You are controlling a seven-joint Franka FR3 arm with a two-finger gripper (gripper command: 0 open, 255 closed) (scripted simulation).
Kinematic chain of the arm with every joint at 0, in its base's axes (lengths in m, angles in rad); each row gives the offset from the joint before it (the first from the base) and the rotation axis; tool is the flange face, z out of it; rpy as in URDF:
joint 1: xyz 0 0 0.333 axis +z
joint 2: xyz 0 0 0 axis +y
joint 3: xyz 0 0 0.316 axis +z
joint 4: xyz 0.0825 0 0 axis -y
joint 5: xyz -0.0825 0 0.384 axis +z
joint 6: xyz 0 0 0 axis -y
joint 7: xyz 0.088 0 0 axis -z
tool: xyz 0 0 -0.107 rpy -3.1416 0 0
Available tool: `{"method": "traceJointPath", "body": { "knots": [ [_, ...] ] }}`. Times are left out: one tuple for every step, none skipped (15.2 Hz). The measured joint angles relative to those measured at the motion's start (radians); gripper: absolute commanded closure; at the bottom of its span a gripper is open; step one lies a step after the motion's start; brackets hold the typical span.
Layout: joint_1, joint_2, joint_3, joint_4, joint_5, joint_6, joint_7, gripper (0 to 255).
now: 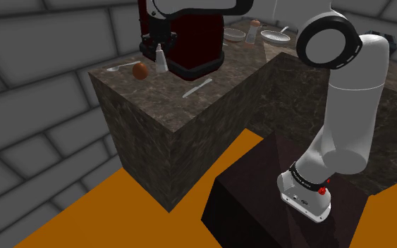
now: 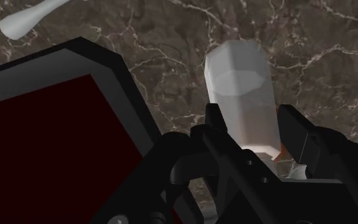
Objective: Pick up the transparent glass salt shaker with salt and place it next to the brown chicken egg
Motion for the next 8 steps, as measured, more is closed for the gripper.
{"method": "traceJointPath", "body": {
  "knots": [
    [-0.001, -0.004, 0.000, -0.022, 0.000, 0.018, 0.003, 255],
    [-0.002, -0.007, 0.000, -0.039, -0.001, 0.031, 0.005, 255],
    [-0.002, -0.010, 0.000, -0.053, -0.001, 0.043, 0.008, 255],
    [-0.003, -0.012, 0.000, -0.072, -0.002, 0.059, 0.011, 255],
    [-0.003, -0.011, 0.000, -0.086, -0.003, 0.074, 0.013, 255],
    [-0.005, -0.011, -0.001, -0.098, -0.003, 0.086, 0.014, 255],
    [-0.005, -0.014, -0.001, -0.117, -0.004, 0.101, 0.017, 255],
    [-0.006, -0.011, -0.001, -0.127, -0.005, 0.114, 0.019, 255]
  ]
}}
